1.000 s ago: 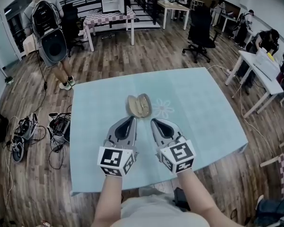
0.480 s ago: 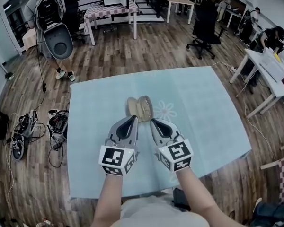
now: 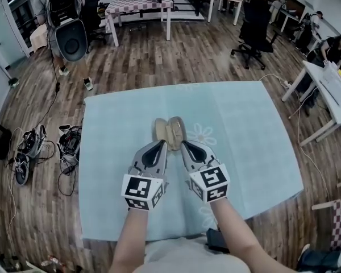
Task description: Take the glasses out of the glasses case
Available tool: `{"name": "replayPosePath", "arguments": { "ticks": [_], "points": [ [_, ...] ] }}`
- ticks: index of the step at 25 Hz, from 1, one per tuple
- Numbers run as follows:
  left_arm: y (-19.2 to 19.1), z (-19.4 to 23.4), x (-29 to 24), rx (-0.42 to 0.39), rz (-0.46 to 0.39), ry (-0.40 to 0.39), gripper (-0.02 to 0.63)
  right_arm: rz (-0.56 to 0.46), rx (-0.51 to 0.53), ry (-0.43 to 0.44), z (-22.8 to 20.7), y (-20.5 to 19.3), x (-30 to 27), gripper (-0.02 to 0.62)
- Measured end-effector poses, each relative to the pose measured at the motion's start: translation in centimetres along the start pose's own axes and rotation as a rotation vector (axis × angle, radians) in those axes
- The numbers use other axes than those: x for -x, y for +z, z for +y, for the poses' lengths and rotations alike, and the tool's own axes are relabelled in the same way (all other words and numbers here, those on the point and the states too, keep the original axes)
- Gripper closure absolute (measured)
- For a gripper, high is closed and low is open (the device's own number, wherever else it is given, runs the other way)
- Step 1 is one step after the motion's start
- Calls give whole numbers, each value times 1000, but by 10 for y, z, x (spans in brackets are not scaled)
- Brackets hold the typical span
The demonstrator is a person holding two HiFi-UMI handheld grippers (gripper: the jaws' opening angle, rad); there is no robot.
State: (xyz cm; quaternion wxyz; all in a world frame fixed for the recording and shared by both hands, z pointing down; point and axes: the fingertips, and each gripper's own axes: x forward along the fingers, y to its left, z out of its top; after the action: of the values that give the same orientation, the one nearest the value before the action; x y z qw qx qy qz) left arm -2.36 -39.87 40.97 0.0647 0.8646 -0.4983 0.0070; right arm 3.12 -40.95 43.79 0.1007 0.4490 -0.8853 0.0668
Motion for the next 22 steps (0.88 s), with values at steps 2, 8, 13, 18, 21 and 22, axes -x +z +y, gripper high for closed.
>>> {"name": "replayPosePath", "arguments": {
  "ticks": [2, 8, 13, 18, 21, 22],
  "points": [
    [-5, 1, -4, -5, 14, -4, 598, 12, -7, -5, -5, -4, -7, 588],
    [-9, 2, -17, -10, 37, -7, 598, 49, -28, -60, -25, -15, -19, 587],
    [-18, 11, -24, -12, 58, -6, 598, 79, -44, -75, -33, -29, -33, 586],
    [-28, 19, -31, 1, 81, -21, 598, 104, -41, -89, -33, -39, -46, 526],
    [-33, 20, -36, 14, 90, -35, 598, 128, -26, -98, -35, -47, -54, 512],
    [-35, 21, -37, 18, 93, -38, 598, 135, -23, -101, -35, -50, -57, 512]
  ]
}}
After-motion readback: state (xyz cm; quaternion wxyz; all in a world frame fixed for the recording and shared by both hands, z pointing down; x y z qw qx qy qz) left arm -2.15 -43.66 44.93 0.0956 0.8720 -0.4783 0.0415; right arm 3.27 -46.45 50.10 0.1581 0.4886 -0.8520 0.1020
